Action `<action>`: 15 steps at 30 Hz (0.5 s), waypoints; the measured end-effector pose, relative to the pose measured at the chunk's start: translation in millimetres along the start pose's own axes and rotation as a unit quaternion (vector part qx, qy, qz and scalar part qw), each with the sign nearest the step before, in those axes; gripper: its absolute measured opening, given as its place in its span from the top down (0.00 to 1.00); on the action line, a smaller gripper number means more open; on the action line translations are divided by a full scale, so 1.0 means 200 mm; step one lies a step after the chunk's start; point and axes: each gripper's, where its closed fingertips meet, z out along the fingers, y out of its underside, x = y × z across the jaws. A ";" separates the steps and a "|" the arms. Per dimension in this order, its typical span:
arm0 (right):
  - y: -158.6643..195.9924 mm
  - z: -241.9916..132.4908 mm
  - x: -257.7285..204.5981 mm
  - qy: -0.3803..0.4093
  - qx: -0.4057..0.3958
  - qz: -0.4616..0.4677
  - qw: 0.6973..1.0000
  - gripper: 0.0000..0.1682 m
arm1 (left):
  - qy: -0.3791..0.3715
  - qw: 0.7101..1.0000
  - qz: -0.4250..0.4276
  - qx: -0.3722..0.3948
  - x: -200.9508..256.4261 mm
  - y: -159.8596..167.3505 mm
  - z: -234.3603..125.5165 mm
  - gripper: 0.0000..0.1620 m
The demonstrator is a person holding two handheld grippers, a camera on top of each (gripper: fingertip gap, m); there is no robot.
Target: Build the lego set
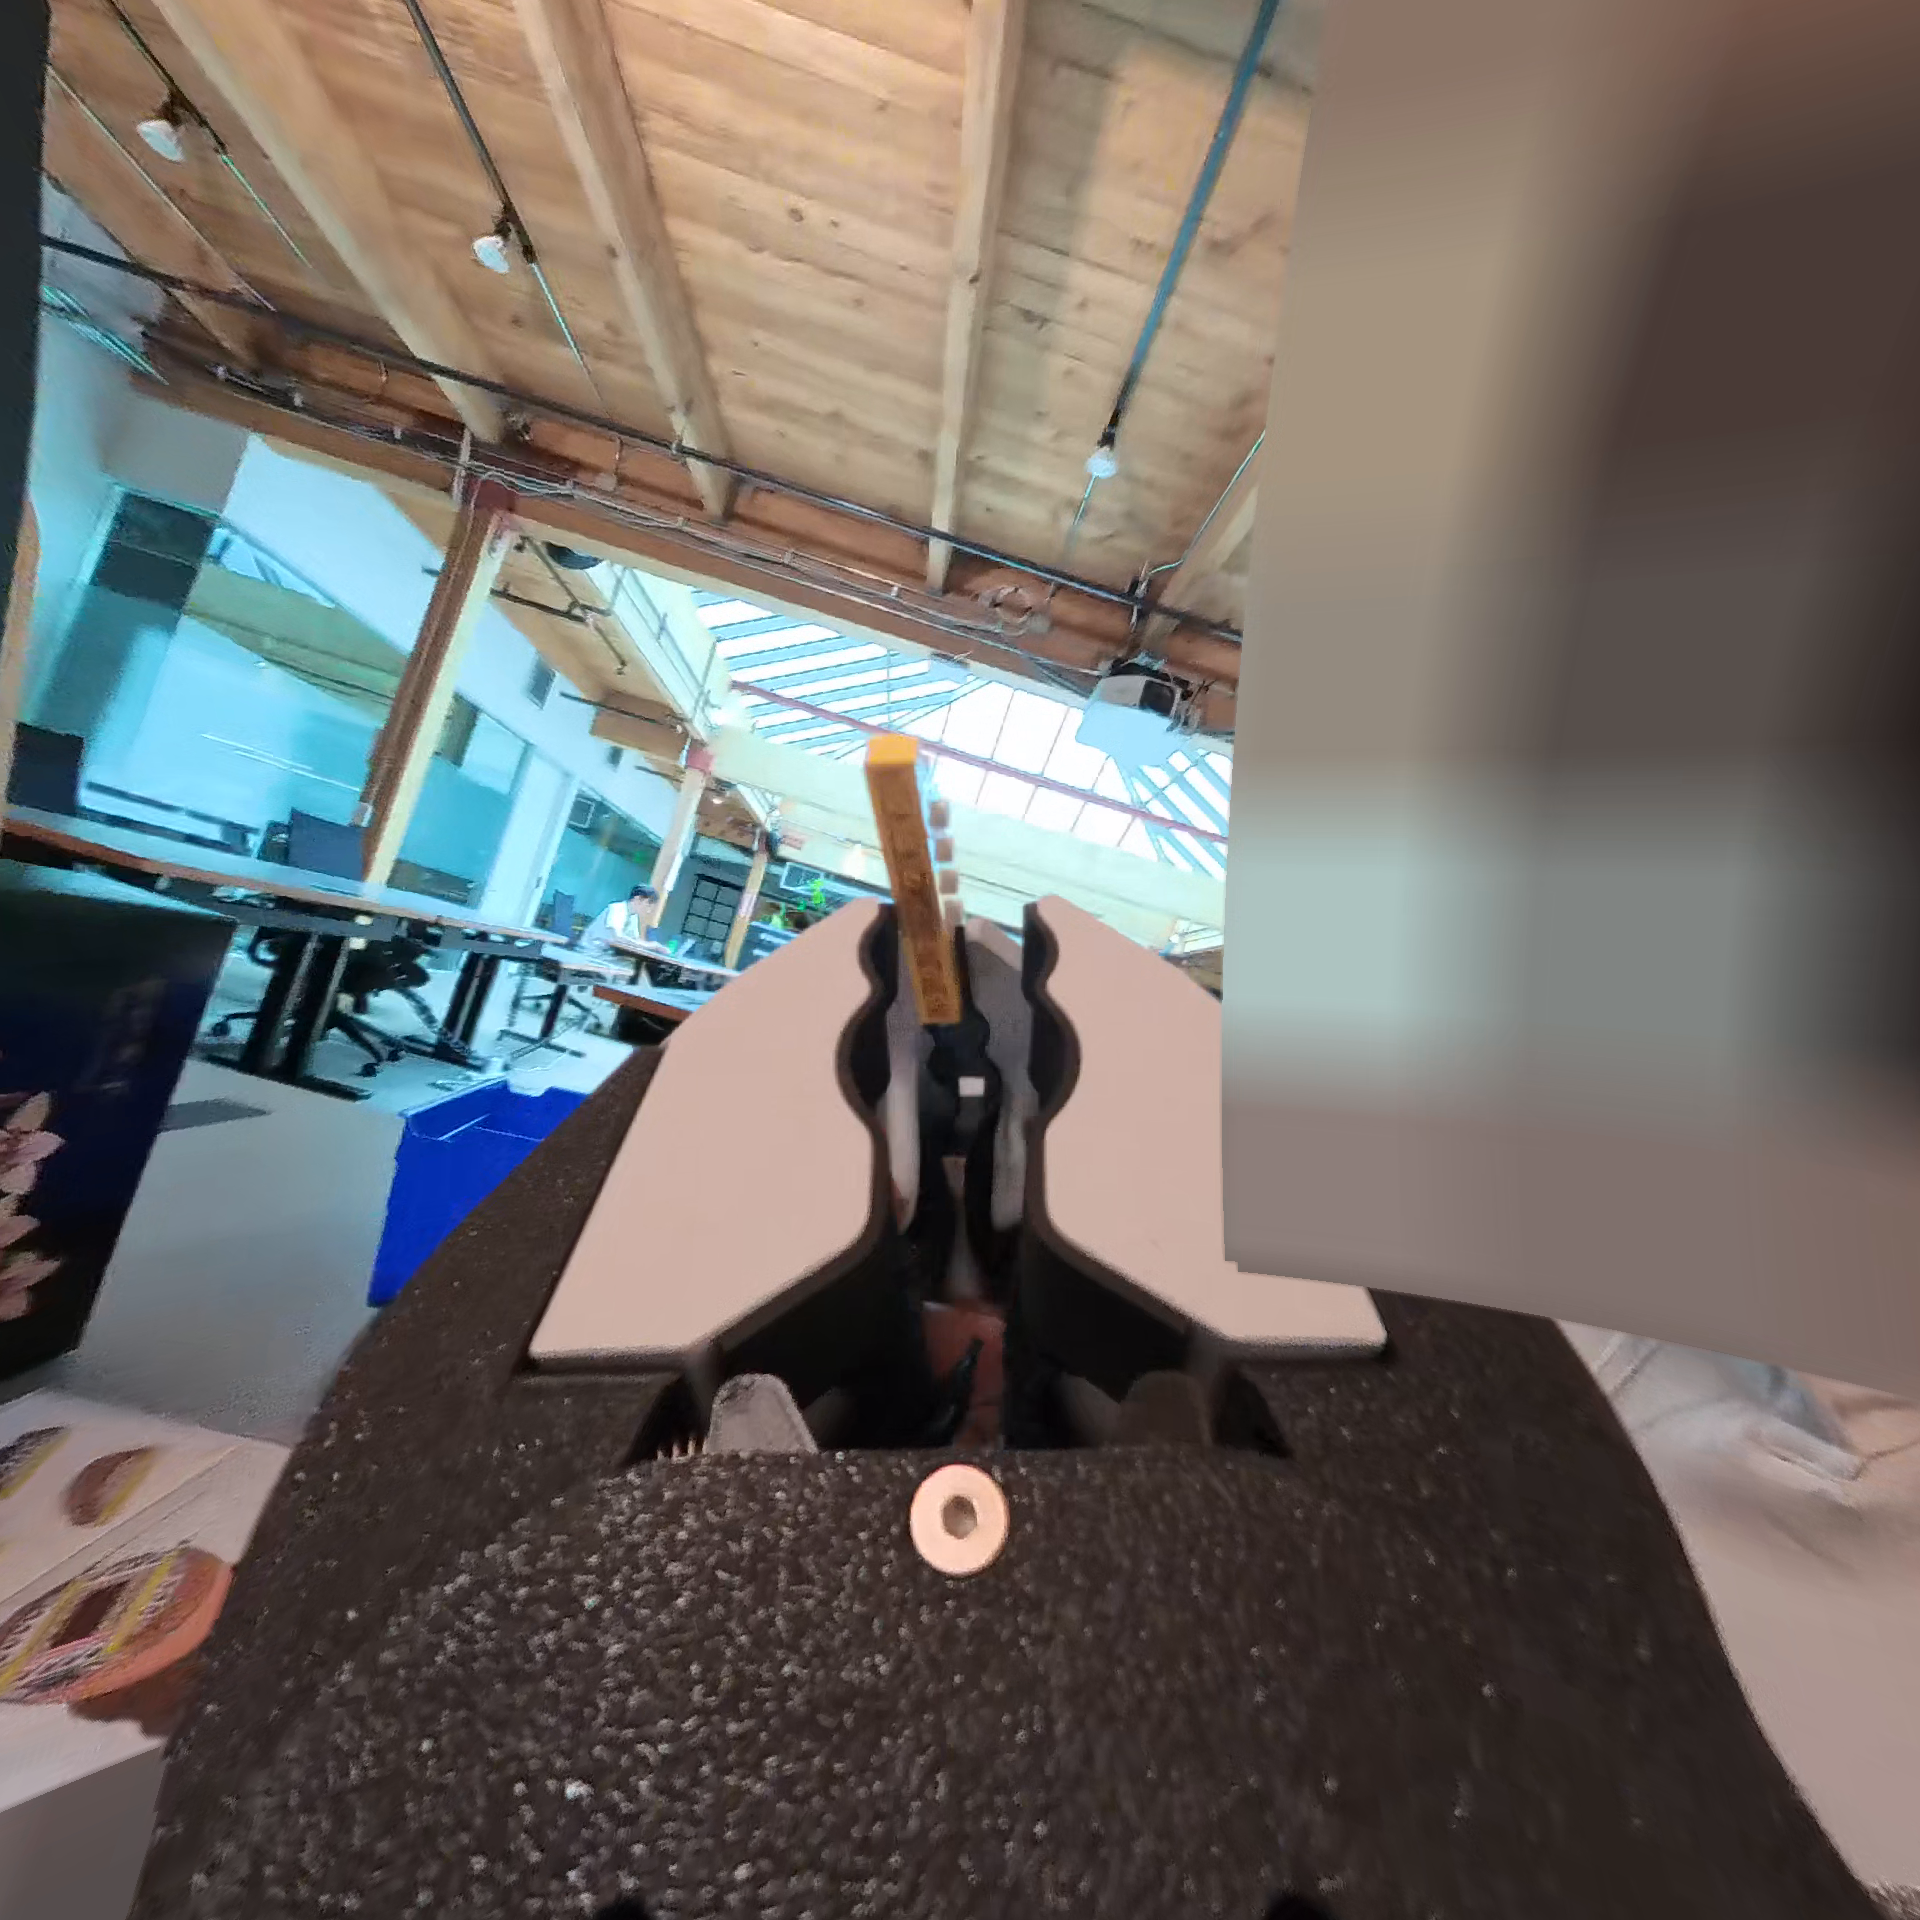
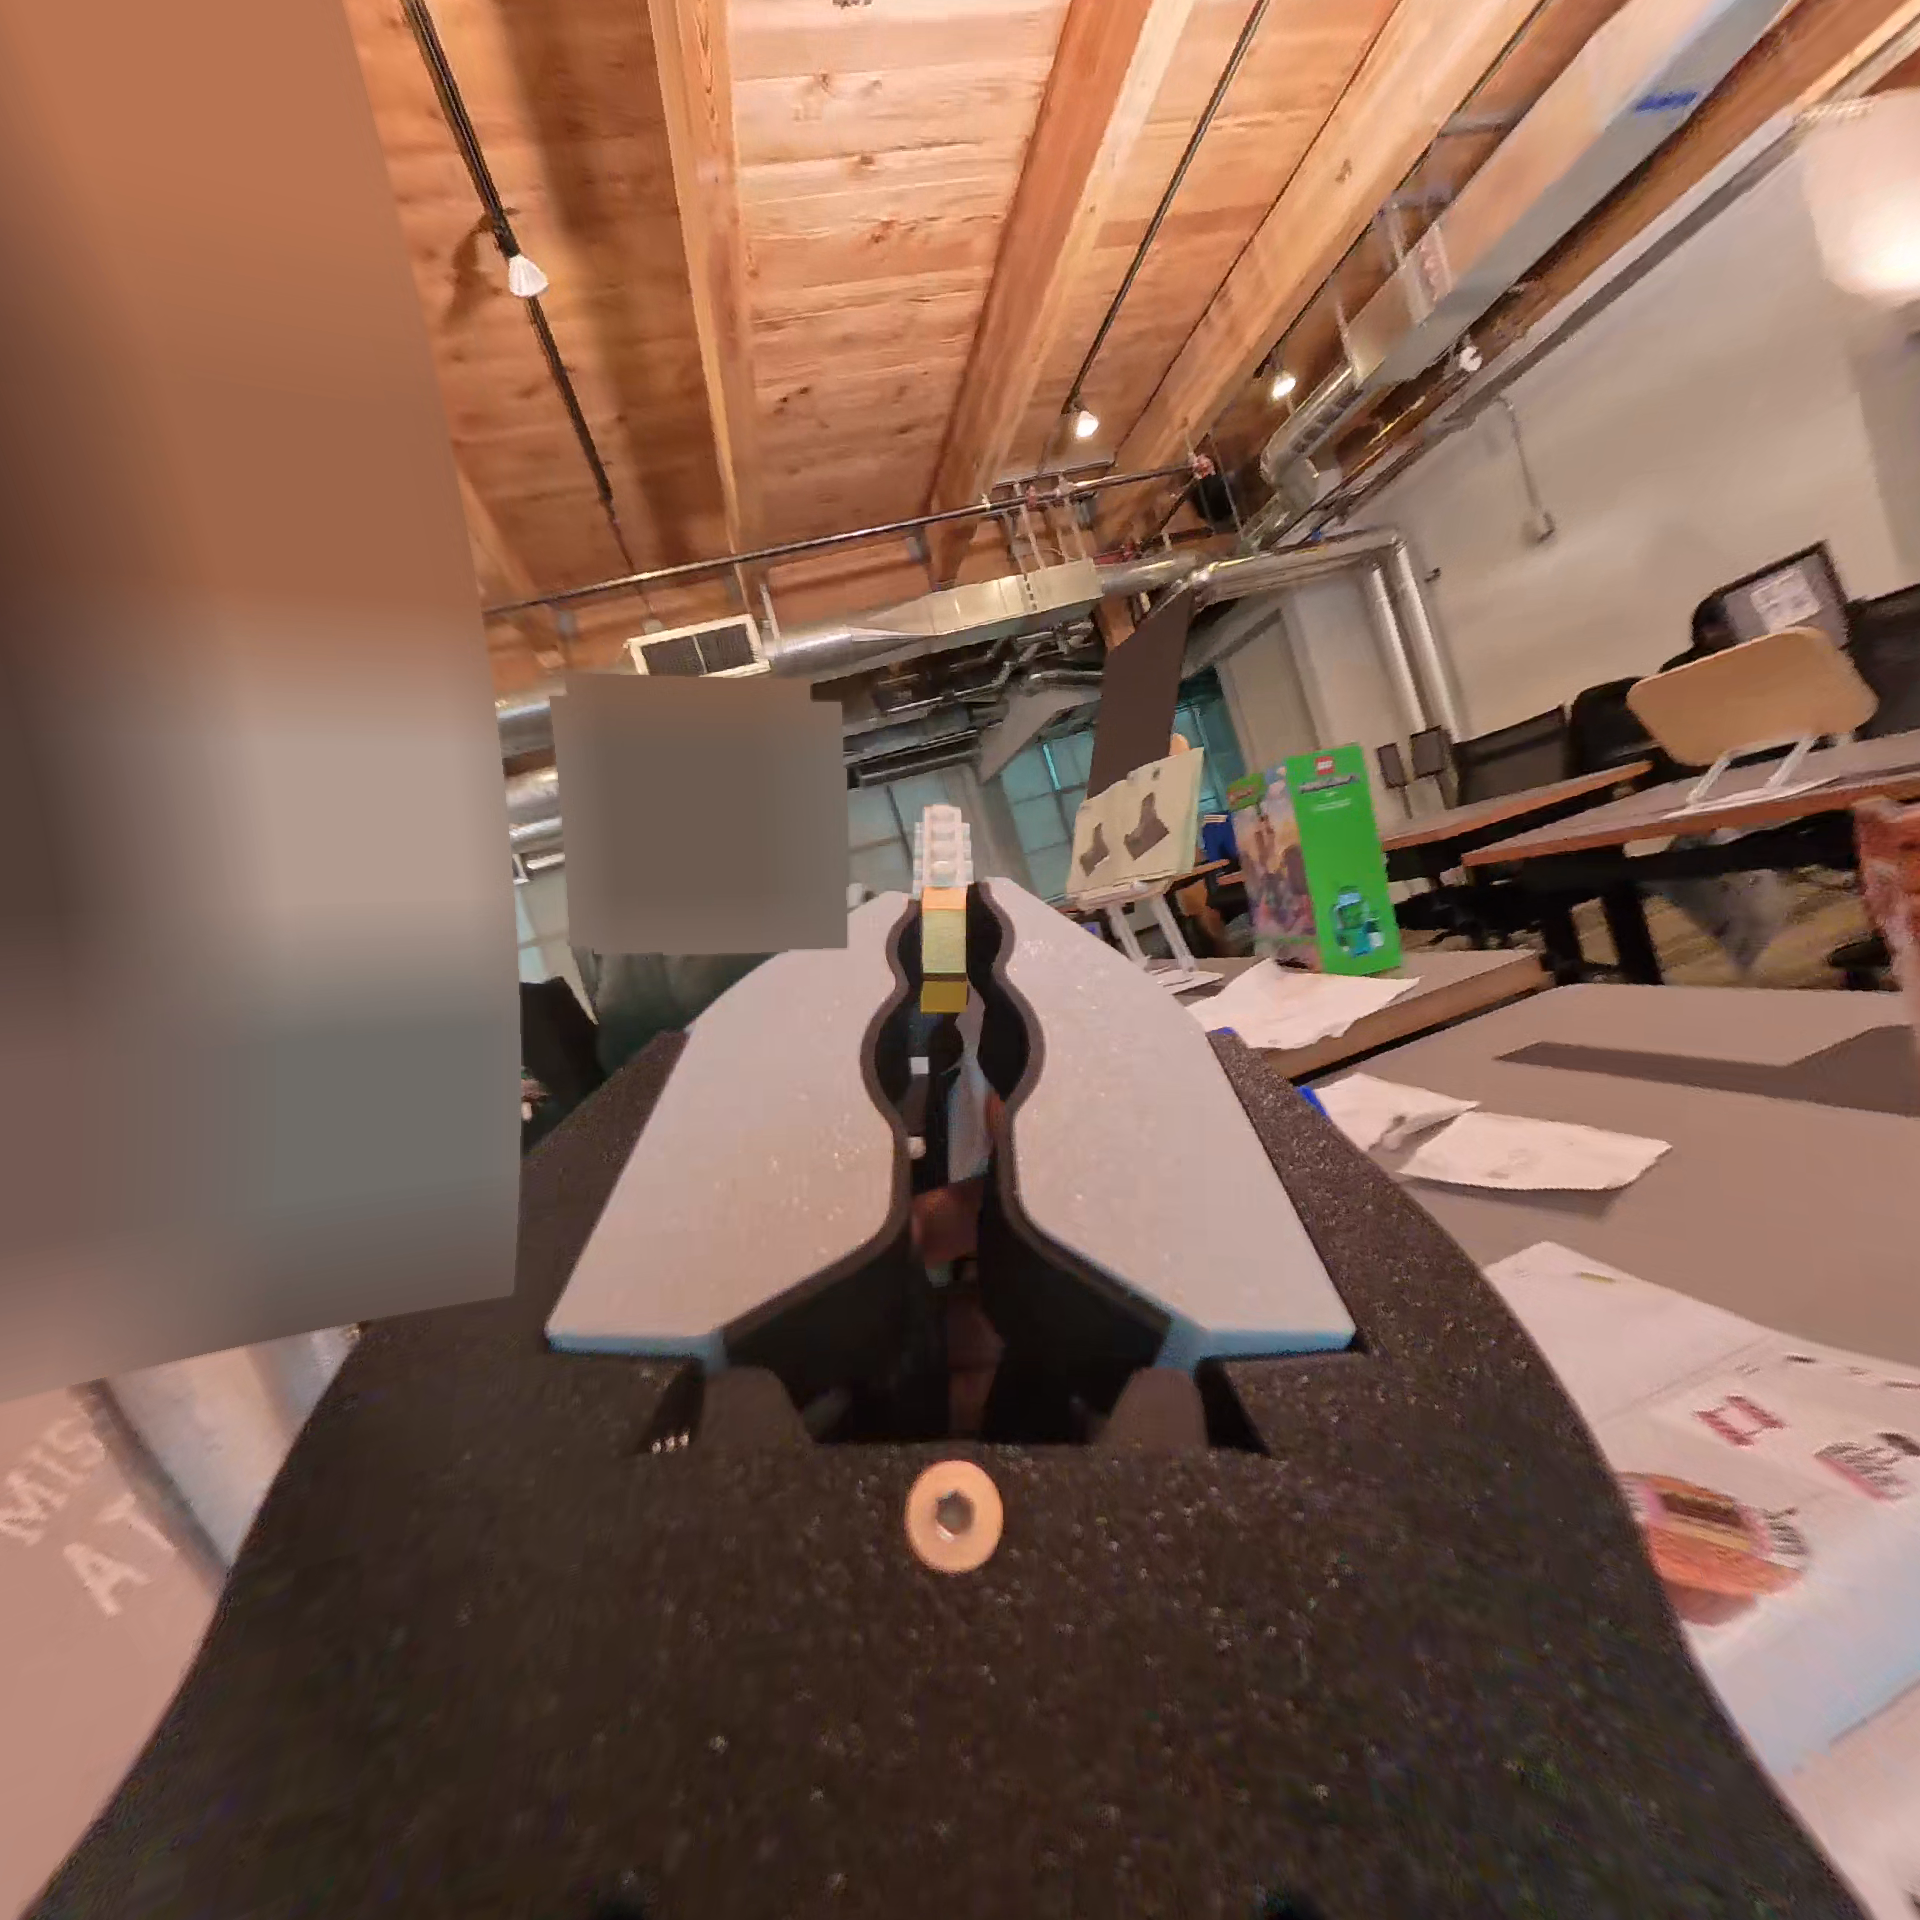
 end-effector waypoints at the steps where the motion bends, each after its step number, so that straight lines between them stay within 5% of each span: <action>1: 0.00 0.00 -0.01 -0.003 0.003 0.009 1.000 0.96 | -0.002 1.000 -0.005 0.000 -0.01 0.00 0.00 0.90; 4: 0.03 0.00 -0.04 -0.021 -0.006 0.020 1.000 0.96 | 0.015 1.000 -0.019 -0.002 0.01 0.00 -0.02 0.96; 8: -0.01 -0.08 -0.22 -0.205 -0.057 -0.088 0.973 0.79 | 0.125 0.982 -0.139 -0.036 0.12 0.01 -0.07 0.96; 12: 0.01 -0.14 -0.12 -0.323 -0.179 -0.301 0.879 0.79 | 0.239 0.921 -0.278 -0.128 0.28 0.10 -0.15 0.96; 15: 0.07 -0.10 -0.14 -0.417 -0.229 -0.328 0.816 0.81 | 0.272 0.879 -0.329 -0.210 0.37 0.23 -0.19 0.96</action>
